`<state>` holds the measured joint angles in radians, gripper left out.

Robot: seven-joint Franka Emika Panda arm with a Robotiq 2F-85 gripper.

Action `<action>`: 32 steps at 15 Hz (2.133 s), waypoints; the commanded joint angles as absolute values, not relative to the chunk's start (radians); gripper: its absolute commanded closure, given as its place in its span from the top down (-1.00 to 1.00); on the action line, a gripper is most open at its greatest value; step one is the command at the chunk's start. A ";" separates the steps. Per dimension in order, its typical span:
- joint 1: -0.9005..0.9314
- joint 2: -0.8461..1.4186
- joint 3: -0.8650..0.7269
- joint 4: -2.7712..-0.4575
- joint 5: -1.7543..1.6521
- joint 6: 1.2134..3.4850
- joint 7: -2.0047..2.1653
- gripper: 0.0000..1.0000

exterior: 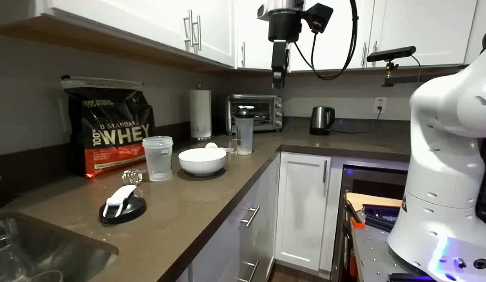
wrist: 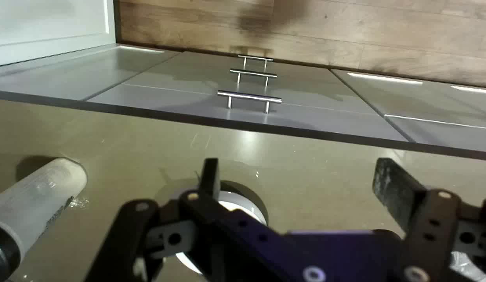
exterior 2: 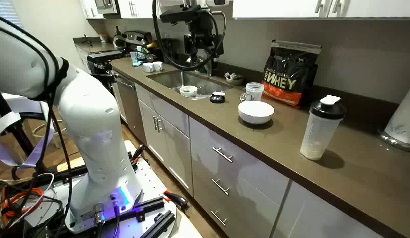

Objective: Put the ball in the shaker

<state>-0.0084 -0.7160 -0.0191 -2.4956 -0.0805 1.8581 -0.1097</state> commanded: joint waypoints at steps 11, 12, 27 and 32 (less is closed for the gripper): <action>-0.003 -0.715 -0.023 -2.493 -0.083 1.855 -0.106 1.00; 0.007 -0.695 -0.024 -2.496 -0.071 1.880 -0.108 1.00; 0.131 -0.246 0.066 -2.284 -0.018 2.276 -0.121 1.00; 0.137 -0.071 0.093 -2.119 -0.034 2.257 -0.123 1.00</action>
